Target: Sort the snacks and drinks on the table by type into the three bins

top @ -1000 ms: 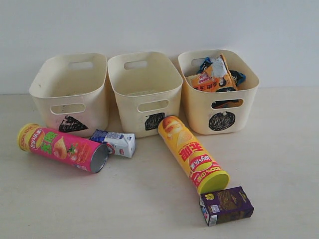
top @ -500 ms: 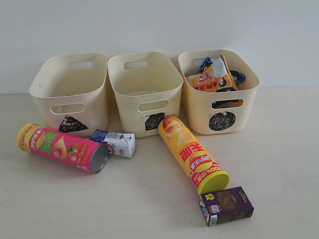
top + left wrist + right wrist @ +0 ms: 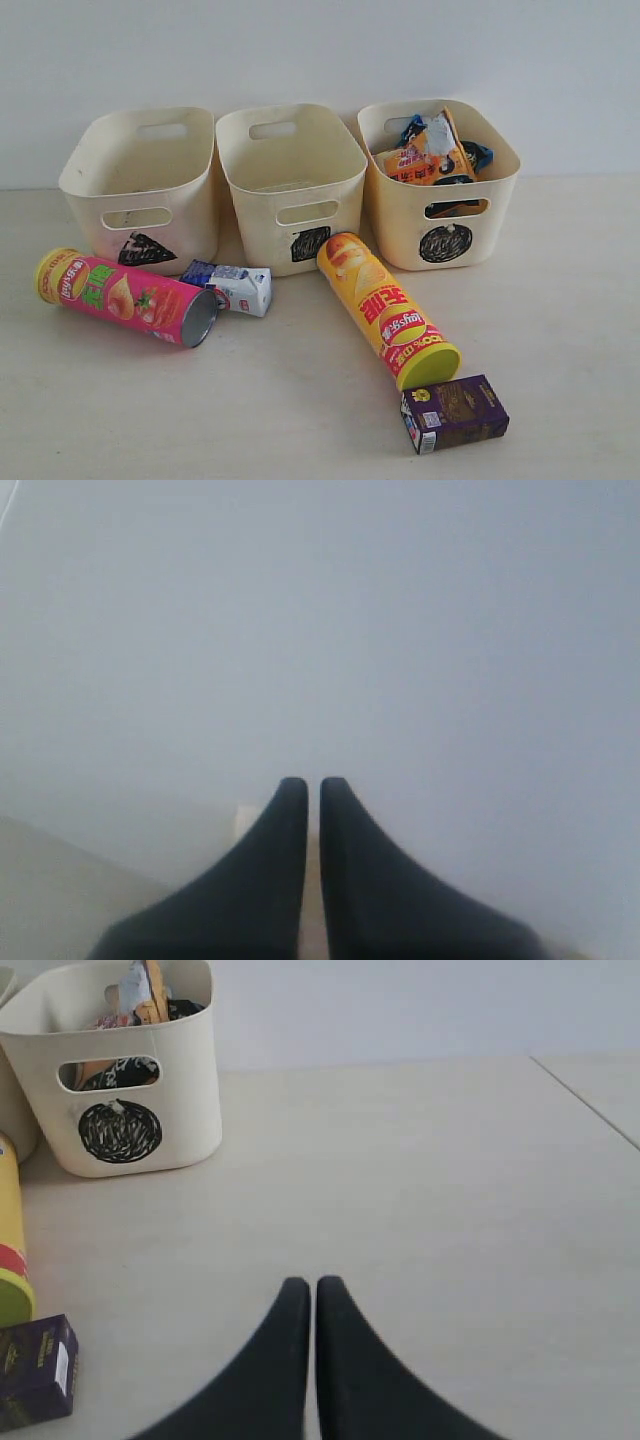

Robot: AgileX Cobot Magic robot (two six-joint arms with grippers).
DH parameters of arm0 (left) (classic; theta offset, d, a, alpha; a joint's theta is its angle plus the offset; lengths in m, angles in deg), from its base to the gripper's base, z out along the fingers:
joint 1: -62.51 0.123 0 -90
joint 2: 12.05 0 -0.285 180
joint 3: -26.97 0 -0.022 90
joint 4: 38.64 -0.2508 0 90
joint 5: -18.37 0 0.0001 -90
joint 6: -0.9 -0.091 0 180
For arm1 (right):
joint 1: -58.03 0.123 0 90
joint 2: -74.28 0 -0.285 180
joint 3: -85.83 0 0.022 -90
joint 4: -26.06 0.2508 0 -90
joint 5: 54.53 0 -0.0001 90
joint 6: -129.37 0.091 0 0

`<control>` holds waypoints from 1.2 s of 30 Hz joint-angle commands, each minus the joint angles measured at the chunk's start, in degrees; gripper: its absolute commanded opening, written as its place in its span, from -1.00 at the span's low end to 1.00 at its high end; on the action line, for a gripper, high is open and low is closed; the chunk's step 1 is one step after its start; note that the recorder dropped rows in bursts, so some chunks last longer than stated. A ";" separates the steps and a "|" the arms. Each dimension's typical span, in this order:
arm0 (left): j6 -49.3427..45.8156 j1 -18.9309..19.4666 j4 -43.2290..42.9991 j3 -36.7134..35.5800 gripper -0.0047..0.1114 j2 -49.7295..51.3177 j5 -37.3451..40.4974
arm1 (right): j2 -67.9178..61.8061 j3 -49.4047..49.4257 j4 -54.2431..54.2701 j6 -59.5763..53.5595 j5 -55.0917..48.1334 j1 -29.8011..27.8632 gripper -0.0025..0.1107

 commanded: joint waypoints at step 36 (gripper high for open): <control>4.37 0.04 -23.33 30.47 -0.84 55.76 -15.22 | 0.28 0.21 -0.59 0.32 0.23 -0.16 -0.96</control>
